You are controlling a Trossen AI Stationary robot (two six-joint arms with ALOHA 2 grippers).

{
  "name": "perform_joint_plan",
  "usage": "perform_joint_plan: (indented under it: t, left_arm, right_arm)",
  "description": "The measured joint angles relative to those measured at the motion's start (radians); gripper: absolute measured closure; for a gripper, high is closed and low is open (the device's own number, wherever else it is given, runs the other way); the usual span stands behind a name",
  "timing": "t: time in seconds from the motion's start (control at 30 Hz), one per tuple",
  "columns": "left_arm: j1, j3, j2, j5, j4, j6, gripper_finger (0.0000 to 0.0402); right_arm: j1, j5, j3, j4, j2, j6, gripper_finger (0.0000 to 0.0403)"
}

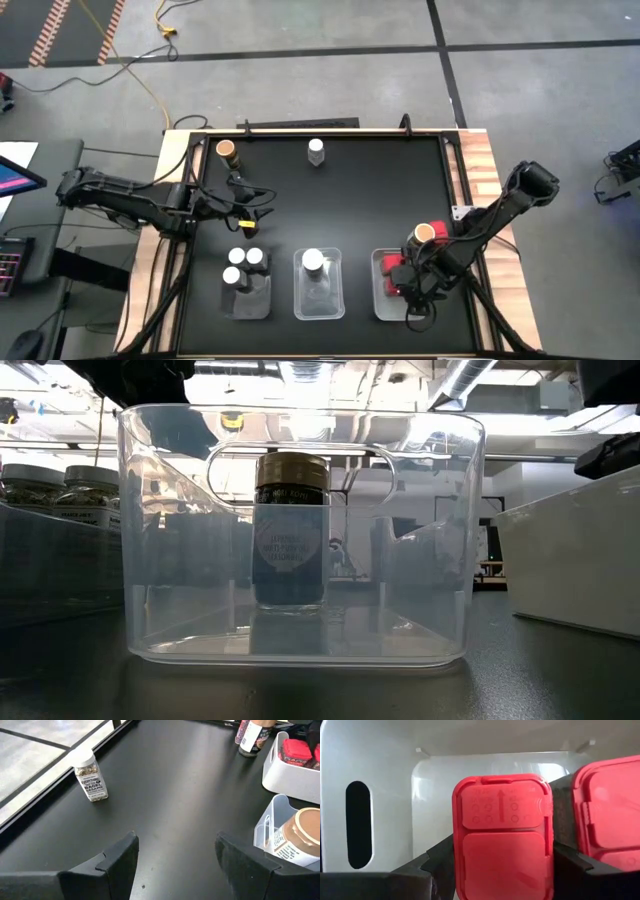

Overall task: Sort spices by type
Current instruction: Put the top red seasoning can into the white bin

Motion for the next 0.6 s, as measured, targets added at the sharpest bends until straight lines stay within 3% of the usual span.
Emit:
perform_joint_plan:
  t: [0.3,0.6]
  left_arm:
    - [0.000,0.000,0.000,0.000,0.000,0.000,0.0150]
    - [0.000,0.000,0.000,0.000,0.000,-0.004,0.0150]
  right_arm:
    - [0.000,0.000,0.000,0.007,0.000,-0.001,0.0138]
    - [0.000,0.000,0.000,0.016,0.000,-0.001,0.0092]
